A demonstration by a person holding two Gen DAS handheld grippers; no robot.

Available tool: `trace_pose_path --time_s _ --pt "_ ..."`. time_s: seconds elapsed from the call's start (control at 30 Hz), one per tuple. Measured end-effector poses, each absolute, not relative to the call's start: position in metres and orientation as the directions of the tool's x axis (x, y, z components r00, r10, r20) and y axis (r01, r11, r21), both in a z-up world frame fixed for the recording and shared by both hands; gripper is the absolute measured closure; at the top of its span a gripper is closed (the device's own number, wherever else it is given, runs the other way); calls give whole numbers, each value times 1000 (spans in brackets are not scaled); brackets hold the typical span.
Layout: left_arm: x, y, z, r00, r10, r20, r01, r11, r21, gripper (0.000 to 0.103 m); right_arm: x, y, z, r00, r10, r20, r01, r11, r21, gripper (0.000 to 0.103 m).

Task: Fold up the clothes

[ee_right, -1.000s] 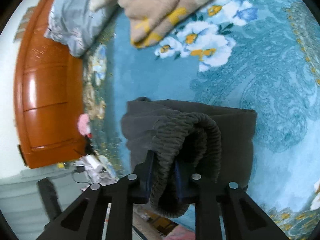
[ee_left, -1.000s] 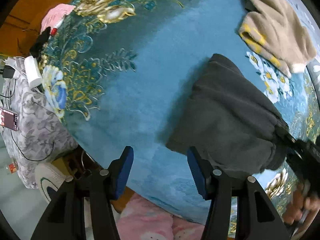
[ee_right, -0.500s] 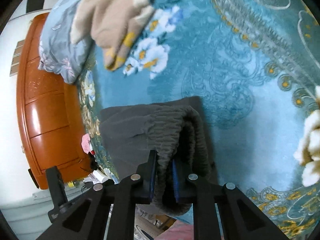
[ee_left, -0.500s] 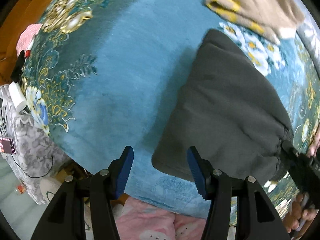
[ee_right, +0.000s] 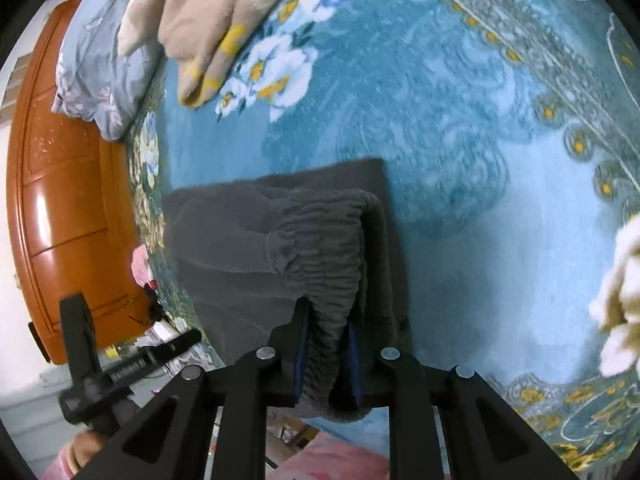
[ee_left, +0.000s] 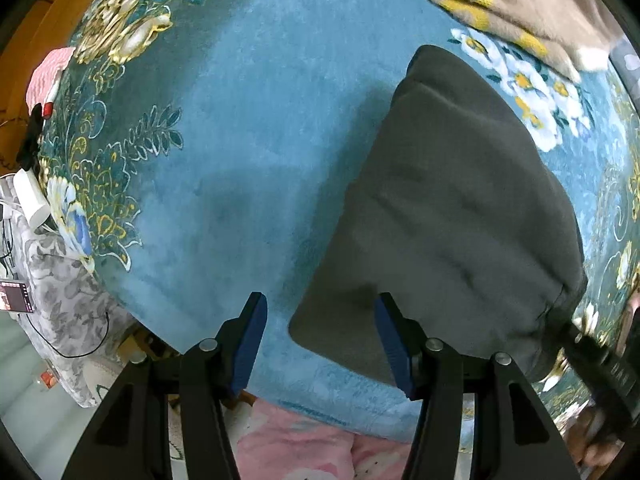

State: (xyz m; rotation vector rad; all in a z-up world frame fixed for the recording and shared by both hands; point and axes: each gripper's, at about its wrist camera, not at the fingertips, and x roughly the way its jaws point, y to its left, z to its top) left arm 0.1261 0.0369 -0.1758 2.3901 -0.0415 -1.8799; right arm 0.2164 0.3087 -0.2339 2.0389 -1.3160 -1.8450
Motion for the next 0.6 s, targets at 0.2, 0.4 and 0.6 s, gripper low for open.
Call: trace_pose_path --time_s 0.2,0.4,0.6 --pt "121 52 -172 213 -82 -974 -25 -997 78 46 212 323 -224 -77 -585 -807 -536 -658 528 60" --pt "122 64 -162 149 -52 -988 -88 -995 39 46 195 323 -161 -166 -503 -848 -396 -753 525 61" --pt "132 79 -162 134 33 -990 -128 -991 -51 46 195 262 -162 -106 -552 -827 -192 -804 562 60"
